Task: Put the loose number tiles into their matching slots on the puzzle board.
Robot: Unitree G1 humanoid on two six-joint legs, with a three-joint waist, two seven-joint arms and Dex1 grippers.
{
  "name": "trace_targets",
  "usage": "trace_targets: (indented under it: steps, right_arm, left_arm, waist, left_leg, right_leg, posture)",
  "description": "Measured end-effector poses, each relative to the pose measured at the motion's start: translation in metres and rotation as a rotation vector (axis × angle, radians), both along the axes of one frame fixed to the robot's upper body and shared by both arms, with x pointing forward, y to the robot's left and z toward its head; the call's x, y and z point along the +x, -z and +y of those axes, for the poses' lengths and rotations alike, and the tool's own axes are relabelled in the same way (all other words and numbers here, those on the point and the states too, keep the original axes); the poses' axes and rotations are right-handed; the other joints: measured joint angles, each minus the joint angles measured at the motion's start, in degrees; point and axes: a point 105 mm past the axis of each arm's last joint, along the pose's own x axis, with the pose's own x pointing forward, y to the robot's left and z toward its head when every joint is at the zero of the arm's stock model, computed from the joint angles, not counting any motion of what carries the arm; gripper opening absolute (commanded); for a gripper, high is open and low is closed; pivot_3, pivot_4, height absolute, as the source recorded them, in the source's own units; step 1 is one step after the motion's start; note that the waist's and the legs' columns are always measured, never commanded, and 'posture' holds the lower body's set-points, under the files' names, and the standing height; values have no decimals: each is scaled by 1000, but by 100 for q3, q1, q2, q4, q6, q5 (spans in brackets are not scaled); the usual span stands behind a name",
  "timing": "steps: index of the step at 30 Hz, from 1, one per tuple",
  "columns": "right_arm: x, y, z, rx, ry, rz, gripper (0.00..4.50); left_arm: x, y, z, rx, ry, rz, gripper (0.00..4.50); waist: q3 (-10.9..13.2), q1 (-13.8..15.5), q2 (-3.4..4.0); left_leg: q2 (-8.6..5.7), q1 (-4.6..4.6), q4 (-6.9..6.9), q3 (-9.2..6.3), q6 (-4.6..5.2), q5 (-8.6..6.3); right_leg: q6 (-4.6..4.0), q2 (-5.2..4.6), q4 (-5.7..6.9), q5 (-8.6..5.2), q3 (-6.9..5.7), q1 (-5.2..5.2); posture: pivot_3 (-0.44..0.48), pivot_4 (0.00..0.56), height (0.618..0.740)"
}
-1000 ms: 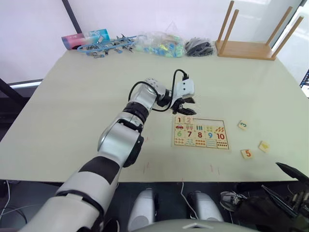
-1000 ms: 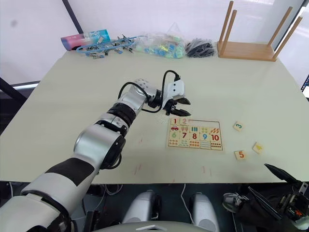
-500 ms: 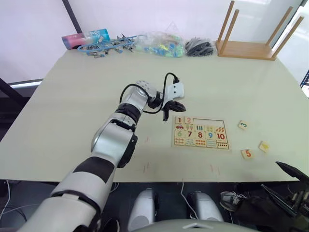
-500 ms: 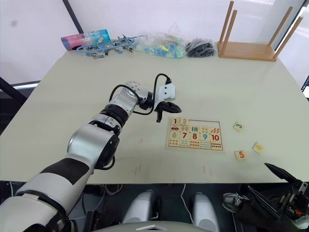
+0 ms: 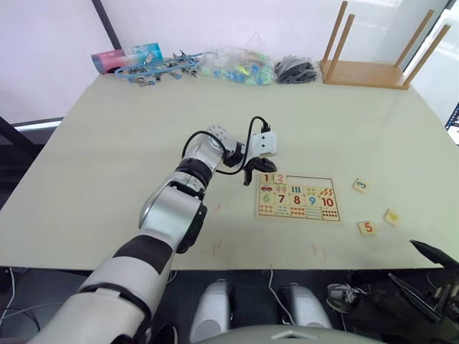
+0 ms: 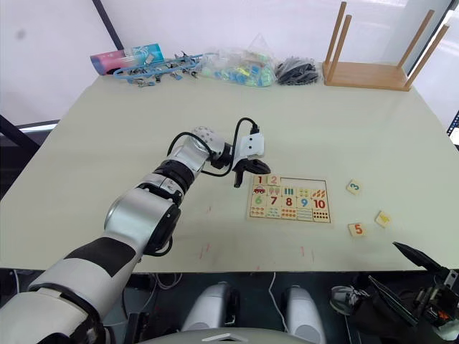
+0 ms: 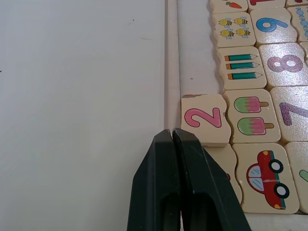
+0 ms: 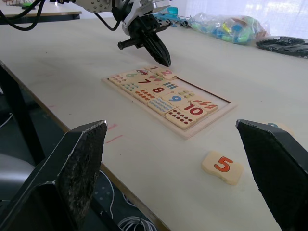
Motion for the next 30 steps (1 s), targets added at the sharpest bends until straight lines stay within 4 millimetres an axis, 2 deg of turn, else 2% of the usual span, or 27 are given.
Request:
trace_targets:
  steps: [30]
  right_arm:
    - [-1, 0, 1, -2, -10, 2, 4500]
  left_arm:
    - [-2, 7, -2, 24, 13, -1, 86]
  waist:
    - [0, 1, 0]
  left_leg:
    - [0, 0, 0, 0, 0, 0]
  right_leg:
    - [0, 0, 0, 0, 0, 0]
  posture:
    - [0, 150, 738]
